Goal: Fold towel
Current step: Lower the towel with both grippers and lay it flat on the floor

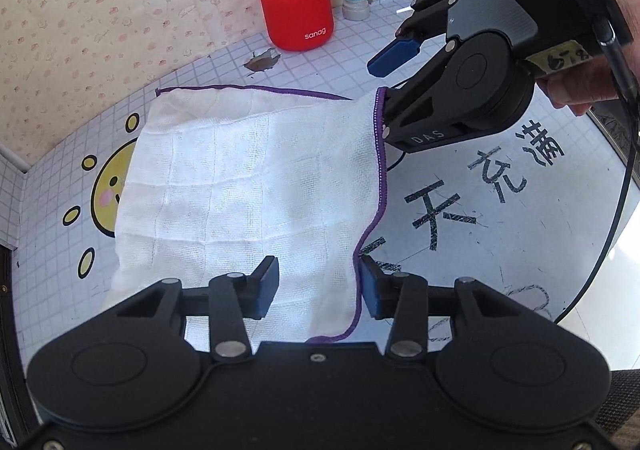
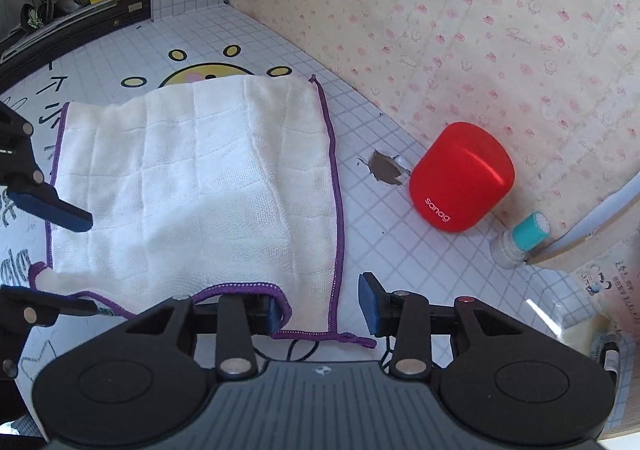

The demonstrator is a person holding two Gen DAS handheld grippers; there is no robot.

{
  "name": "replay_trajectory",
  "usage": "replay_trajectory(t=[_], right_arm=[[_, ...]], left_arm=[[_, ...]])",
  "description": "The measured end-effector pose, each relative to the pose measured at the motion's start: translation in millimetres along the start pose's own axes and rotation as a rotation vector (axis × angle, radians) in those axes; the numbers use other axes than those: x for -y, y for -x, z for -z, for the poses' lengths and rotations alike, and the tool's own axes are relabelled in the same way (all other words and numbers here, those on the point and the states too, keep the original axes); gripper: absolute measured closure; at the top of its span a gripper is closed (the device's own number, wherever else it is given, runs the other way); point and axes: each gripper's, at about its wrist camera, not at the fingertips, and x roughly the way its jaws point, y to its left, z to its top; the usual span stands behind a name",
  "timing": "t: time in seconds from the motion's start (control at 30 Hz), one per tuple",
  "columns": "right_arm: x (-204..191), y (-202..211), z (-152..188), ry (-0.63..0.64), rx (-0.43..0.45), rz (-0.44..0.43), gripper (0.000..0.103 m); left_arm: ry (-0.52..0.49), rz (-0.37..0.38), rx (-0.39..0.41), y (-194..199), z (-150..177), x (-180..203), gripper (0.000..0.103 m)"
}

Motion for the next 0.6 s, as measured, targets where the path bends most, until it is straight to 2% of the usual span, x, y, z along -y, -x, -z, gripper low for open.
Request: replay_trajectory(t=[0.13, 0.3, 0.47, 0.6], right_arm=[[7.7, -0.7, 6.0, 0.017, -0.025, 0.014, 0.052], [10.8, -0.2, 11.2, 0.111, -0.046, 0.057, 0.041], [15.6, 0.1, 15.7, 0.166, -0.082, 0.052, 0.033], [23.7, 2.1, 19.8, 0.159, -0.090, 0.040, 0.024]], left_arm=[[0.004, -0.007, -0.007, -2.8, 0.0, -0.7, 0.051], [0.014, -0.017, -0.014, -8.6, 0.1, -6.1, 0.051], [0.028, -0.035, -0.024, -14.7, 0.6, -11.6, 0.051], [0.039, -0.031, -0.033, -18.0, 1.4, -14.1, 0.051]])
